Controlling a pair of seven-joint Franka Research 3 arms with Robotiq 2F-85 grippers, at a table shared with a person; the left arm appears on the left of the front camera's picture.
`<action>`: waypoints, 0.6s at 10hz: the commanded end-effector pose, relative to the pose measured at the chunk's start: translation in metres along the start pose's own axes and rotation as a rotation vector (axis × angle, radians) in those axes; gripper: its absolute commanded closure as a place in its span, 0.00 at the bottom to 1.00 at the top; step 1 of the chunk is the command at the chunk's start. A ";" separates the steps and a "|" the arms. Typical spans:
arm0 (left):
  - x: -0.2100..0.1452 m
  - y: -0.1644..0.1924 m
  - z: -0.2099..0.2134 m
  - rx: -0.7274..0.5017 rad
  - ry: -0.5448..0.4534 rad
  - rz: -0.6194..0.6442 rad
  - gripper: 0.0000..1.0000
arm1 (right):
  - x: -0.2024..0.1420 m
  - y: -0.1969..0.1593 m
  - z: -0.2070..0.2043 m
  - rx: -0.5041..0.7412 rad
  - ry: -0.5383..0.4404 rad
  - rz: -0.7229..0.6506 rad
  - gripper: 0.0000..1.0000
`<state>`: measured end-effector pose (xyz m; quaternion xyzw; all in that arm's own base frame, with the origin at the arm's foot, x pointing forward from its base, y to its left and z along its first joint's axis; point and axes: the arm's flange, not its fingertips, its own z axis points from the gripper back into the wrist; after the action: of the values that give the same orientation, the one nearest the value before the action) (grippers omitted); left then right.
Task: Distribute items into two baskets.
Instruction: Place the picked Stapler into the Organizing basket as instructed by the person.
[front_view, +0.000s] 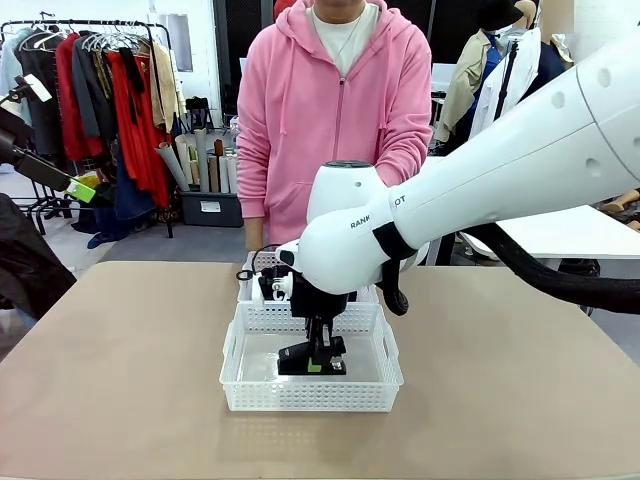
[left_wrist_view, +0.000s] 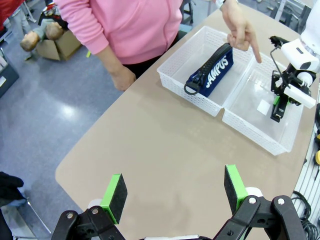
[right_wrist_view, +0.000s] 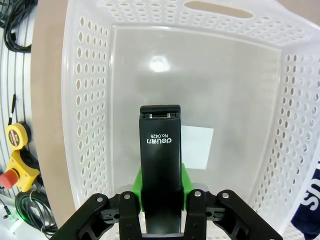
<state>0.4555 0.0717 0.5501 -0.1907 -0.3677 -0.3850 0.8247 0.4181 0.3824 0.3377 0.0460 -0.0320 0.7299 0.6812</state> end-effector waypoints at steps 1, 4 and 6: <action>0.000 -0.001 -0.001 0.002 -0.007 -0.001 0.00 | 0.004 -0.006 0.004 0.018 0.012 0.009 0.75; 0.000 -0.001 -0.001 0.002 -0.007 -0.001 0.00 | 0.002 -0.005 0.007 0.019 0.006 0.010 0.18; 0.000 -0.001 -0.001 0.002 -0.007 -0.001 0.00 | -0.001 -0.005 0.010 0.024 -0.001 0.008 0.00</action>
<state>0.4555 0.0717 0.5501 -0.1907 -0.3677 -0.3850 0.8247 0.4217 0.3816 0.3411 0.0487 -0.0256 0.7286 0.6827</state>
